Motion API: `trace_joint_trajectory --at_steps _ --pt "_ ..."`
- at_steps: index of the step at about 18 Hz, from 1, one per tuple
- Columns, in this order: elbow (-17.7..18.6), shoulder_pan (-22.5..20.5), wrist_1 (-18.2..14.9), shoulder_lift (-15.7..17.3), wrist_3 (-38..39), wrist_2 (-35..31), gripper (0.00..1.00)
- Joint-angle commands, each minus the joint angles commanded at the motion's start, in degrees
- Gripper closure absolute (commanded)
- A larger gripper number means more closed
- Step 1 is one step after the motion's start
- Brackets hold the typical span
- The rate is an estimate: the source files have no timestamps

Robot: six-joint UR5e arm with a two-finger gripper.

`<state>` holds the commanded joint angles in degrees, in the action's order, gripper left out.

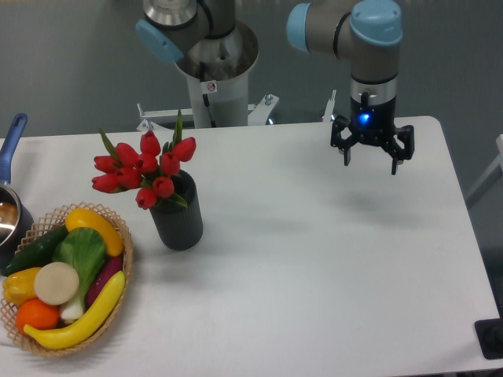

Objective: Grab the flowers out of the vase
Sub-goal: 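Move the open gripper toward the red tulips in the black vase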

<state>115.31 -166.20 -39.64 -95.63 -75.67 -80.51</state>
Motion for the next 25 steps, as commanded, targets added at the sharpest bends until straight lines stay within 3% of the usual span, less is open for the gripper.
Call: trace_joint_trajectory --at_steps 5,10,17,22,25 --pt "0.1 0.3 0.1 0.4 0.2 0.2 0.0" --pt "2.6 1.2 0.4 1.3 0.4 2.7 0.0" --pt "3.0 3.8 0.4 1.4 1.1 15.7 0.0" --pt "4.9 4.0 0.4 1.9 2.8 30.6 0.0" --pt "6.5 4.0 0.4 3.3 2.5 33.0 0.0"
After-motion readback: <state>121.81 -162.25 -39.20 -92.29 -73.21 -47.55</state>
